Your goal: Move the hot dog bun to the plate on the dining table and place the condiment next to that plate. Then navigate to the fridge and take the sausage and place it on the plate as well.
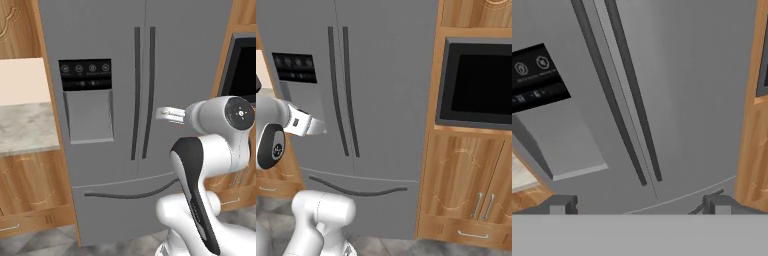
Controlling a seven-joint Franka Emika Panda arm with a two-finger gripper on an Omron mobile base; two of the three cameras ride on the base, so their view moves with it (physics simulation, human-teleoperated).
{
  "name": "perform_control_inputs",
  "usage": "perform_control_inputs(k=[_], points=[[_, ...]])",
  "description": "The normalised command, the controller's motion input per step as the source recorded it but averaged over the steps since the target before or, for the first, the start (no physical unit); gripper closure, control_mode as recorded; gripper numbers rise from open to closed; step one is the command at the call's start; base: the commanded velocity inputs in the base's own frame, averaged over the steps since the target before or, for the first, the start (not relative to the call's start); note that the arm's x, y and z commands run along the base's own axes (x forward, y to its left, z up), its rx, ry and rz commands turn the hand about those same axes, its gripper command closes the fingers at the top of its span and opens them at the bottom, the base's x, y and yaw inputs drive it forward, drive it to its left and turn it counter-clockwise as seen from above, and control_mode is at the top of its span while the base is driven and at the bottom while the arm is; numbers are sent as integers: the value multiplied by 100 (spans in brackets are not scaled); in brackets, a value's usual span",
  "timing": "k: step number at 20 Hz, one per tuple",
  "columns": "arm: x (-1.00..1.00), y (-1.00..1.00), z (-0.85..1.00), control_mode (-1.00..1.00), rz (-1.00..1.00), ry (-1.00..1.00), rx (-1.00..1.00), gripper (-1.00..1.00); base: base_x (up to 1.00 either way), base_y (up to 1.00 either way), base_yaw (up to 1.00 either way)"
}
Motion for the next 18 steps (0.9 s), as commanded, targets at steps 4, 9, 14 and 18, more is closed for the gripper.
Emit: perform_control_inputs(k=[4,9,14,18], points=[[0,0,0,100,0,0,0,-100,9,2,6],[0,0,0,100,0,0,0,-100,-15,13,7],[7,-7,0,-100,1,0,1,-100,2,-1,1],[70,-59,2,-100,11,0,8,-100,0,0,0]])
